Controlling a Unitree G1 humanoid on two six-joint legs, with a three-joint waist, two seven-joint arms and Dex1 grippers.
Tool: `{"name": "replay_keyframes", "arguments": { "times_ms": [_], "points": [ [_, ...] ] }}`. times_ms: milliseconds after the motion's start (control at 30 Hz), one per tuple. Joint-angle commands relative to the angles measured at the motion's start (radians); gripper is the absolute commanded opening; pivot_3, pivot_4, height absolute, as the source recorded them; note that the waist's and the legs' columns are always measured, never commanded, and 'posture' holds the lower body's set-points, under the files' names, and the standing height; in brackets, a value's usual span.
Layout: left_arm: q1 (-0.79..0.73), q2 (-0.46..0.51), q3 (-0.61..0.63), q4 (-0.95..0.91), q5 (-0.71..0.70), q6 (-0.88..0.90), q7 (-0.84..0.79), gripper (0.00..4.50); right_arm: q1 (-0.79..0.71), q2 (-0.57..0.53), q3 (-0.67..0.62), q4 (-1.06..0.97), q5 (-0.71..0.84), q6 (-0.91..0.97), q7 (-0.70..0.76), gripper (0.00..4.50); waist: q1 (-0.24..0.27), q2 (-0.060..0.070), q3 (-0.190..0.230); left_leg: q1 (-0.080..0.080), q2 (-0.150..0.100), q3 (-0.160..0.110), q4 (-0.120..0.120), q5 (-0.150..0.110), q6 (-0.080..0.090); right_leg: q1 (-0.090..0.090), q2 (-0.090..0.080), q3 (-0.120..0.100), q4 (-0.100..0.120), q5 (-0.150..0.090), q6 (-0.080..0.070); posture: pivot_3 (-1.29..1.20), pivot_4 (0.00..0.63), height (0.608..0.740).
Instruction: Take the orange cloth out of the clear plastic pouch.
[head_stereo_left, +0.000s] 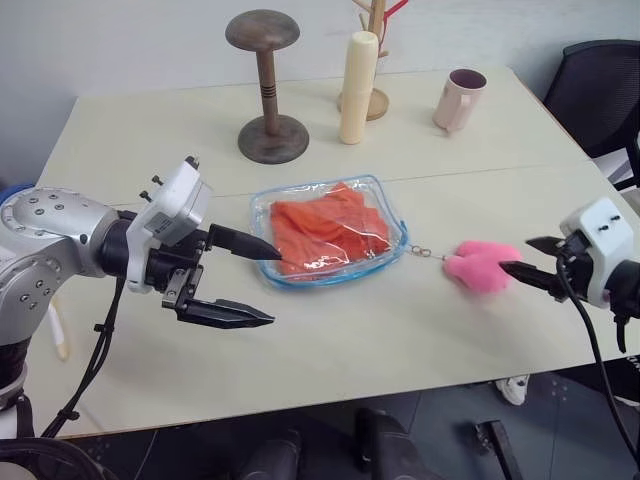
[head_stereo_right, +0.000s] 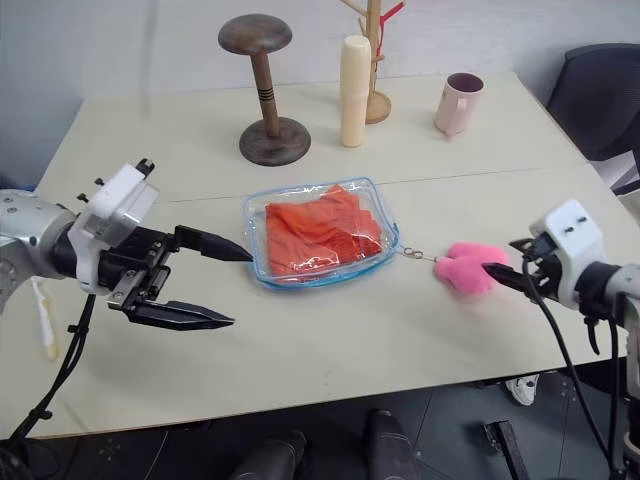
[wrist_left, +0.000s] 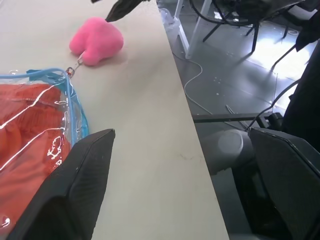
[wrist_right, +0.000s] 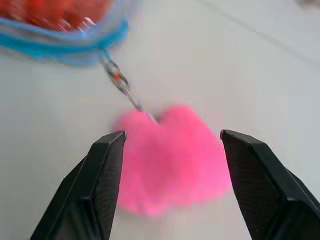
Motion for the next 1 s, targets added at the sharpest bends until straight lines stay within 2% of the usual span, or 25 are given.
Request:
{"name": "replay_keyframes", "arguments": {
  "times_ms": [33, 233, 267, 333, 500, 600, 700, 833, 933, 1000],
  "points": [
    [-0.031, -0.018, -0.005, 0.003, 0.008, -0.021, -0.004, 4.5, -0.004, 0.027, -0.007, 0.087, 0.031, -0.066, -0.045, 3.16, -0.003, 0.0, 0.0, 0.001, 0.0, 0.001, 0.0, 0.0, 0.0, 0.0, 0.0, 0.0, 0.0, 0.0, 0.0, 0.0, 0.15, 0.74],
    [-0.049, -0.039, -0.01, 0.007, 0.012, -0.022, 0.003, 4.5, -0.057, 0.14, 0.039, 0.149, 0.138, -0.022, -0.086, 3.16, -0.015, 0.001, 0.0, 0.002, 0.003, 0.003, 0.0, 0.0, -0.001, 0.0, -0.001, -0.002, 0.001, 0.001, -0.002, 0.0, 0.15, 0.74],
    [-0.051, -0.04, -0.009, 0.008, 0.013, -0.022, 0.003, 4.5, -0.056, 0.148, 0.046, 0.155, 0.148, -0.022, -0.09, 2.99, -0.015, 0.001, 0.0, 0.002, 0.003, 0.003, 0.0, 0.0, -0.001, 0.0, -0.001, -0.002, 0.001, 0.001, -0.002, 0.0, 0.15, 0.74],
    [-0.054, -0.041, -0.006, 0.01, 0.016, -0.021, 0.003, 4.5, -0.052, 0.159, 0.052, 0.155, 0.179, -0.01, -0.092, 2.58, -0.013, 0.001, 0.0, 0.002, 0.002, 0.003, 0.0, 0.0, -0.001, 0.0, -0.002, -0.002, 0.001, 0.001, -0.002, 0.0, 0.15, 0.74],
    [-0.058, -0.041, -0.001, 0.011, 0.016, -0.016, 0.005, 4.5, -0.033, 0.169, 0.052, 0.129, 0.246, 0.01, -0.1, 0.87, -0.008, 0.001, 0.0, 0.001, 0.002, 0.002, 0.001, 0.0, -0.001, 0.0, -0.002, -0.003, 0.001, 0.001, -0.002, 0.0, 0.15, 0.74],
    [-0.056, -0.038, 0.003, 0.009, 0.014, -0.014, 0.005, 4.5, -0.015, 0.164, 0.053, 0.109, 0.273, 0.015, -0.108, 0.01, -0.007, 0.001, 0.0, 0.001, 0.002, 0.002, 0.001, 0.0, -0.001, 0.0, -0.001, -0.003, 0.001, 0.001, -0.002, 0.0, 0.15, 0.74],
    [-0.055, -0.035, 0.004, 0.012, 0.017, -0.013, 0.007, 4.5, 0.032, 0.13, 0.009, 0.035, 0.353, 0.012, -0.038, 0.01, -0.003, 0.001, 0.0, 0.001, 0.002, 0.002, 0.001, 0.0, -0.001, 0.0, -0.001, -0.003, 0.001, 0.001, -0.002, 0.0, 0.15, 0.74],
    [-0.051, -0.029, 0.01, 0.012, 0.014, -0.009, 0.006, 4.5, 0.124, 0.049, -0.031, -0.141, 0.526, 0.009, 0.148, 0.01, 0.0, 0.002, 0.001, 0.001, 0.002, 0.002, 0.001, 0.0, -0.001, 0.0, -0.001, -0.003, 0.0, 0.001, -0.002, 0.0, 0.15, 0.74],
    [-0.052, -0.029, 0.009, 0.012, 0.014, -0.007, 0.006, 4.5, 0.132, -0.008, 0.088, -0.246, 0.519, -0.021, 0.182, 0.01, -0.001, 0.002, 0.001, 0.001, 0.002, 0.001, 0.002, 0.0, -0.001, 0.001, -0.001, -0.003, 0.0, 0.001, -0.002, 0.0, 0.15, 0.74],
    [-0.056, -0.031, 0.004, 0.014, 0.016, -0.007, 0.006, 4.5, 0.108, -0.026, 0.237, -0.286, 0.415, -0.11, 0.172, 0.01, -0.003, 0.001, 0.0, 0.002, 0.003, 0.002, 0.002, -0.001, -0.002, 0.001, -0.001, -0.003, 0.0, 0.001, -0.002, 0.0, 0.15, 0.74]
  ]
}}
